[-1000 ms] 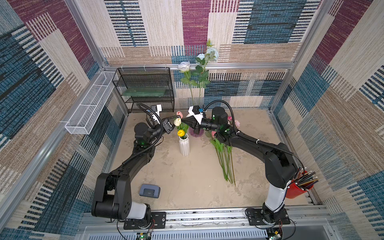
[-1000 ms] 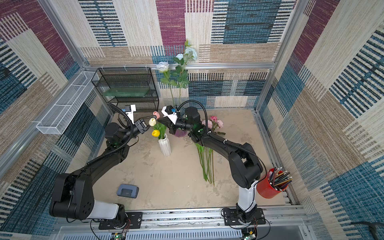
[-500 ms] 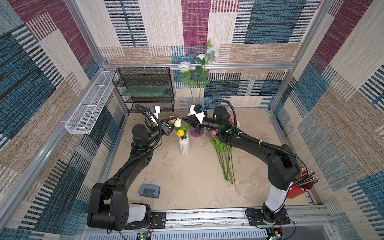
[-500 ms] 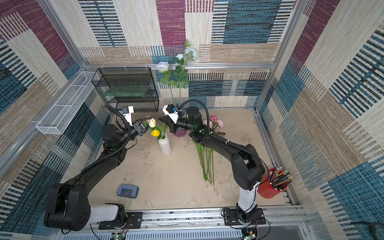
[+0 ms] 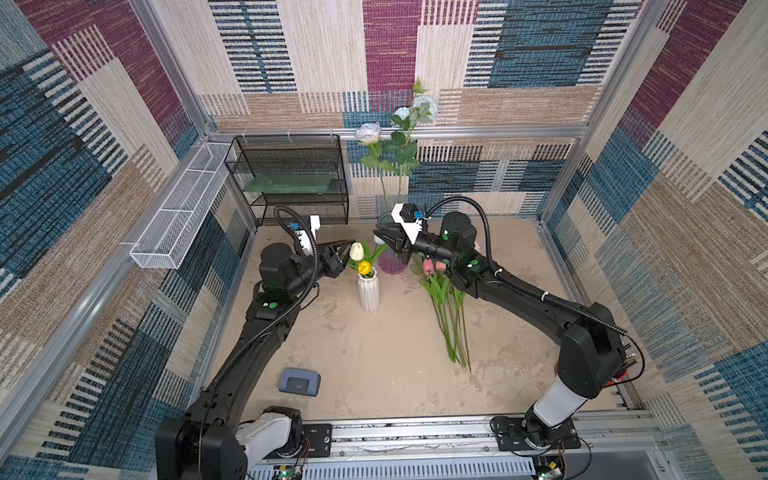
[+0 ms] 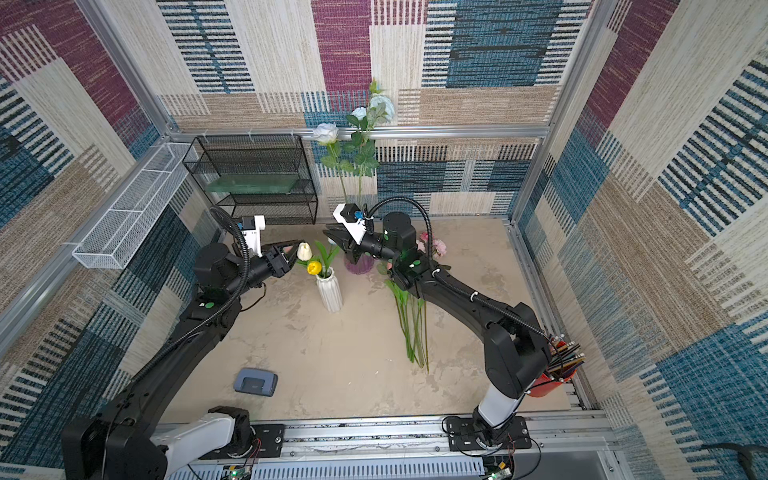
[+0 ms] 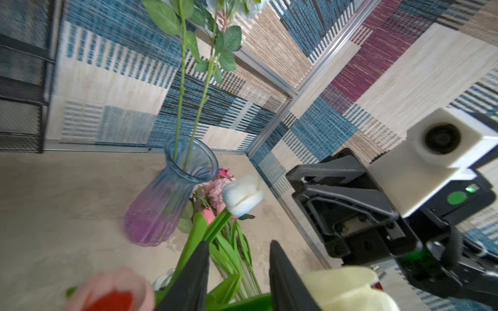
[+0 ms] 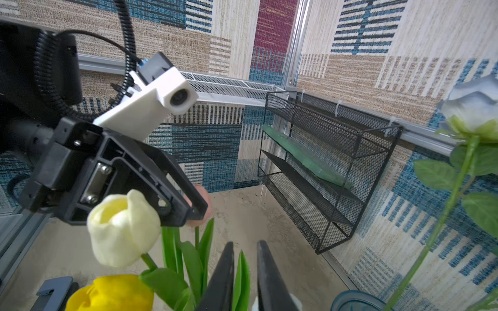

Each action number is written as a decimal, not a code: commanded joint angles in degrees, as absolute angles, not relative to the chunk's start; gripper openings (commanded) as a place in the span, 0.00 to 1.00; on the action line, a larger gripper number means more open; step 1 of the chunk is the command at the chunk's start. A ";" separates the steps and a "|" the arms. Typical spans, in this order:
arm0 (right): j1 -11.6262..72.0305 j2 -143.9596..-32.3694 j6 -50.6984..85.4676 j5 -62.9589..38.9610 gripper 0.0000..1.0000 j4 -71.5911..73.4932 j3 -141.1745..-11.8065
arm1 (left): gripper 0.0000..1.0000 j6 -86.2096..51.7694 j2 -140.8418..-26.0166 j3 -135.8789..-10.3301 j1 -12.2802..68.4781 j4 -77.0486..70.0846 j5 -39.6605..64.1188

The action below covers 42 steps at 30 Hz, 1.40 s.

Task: Pick out pink flowers from the vase
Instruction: Pick up the flower from the vase.

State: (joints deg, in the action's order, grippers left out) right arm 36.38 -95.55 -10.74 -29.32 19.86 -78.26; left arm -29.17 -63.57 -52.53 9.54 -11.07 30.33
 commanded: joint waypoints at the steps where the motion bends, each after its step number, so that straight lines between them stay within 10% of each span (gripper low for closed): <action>1: 36.57 -94.25 -11.18 -27.18 0.19 17.77 -77.79 | 0.46 -21.25 -61.25 -53.23 9.57 -1.42 21.76; 15: 38.57 -92.43 -11.08 -23.85 0.20 13.47 -77.79 | 0.61 -21.35 -58.37 -56.77 9.49 7.20 16.01; 27: 39.19 -86.81 -8.03 -21.68 0.16 13.64 -71.64 | 0.22 -25.84 -45.77 -44.77 9.36 11.04 3.28; 42: 41.92 -78.43 -6.95 -23.43 0.16 16.81 -62.98 | 0.35 -36.52 -60.37 -33.34 5.67 -28.39 20.83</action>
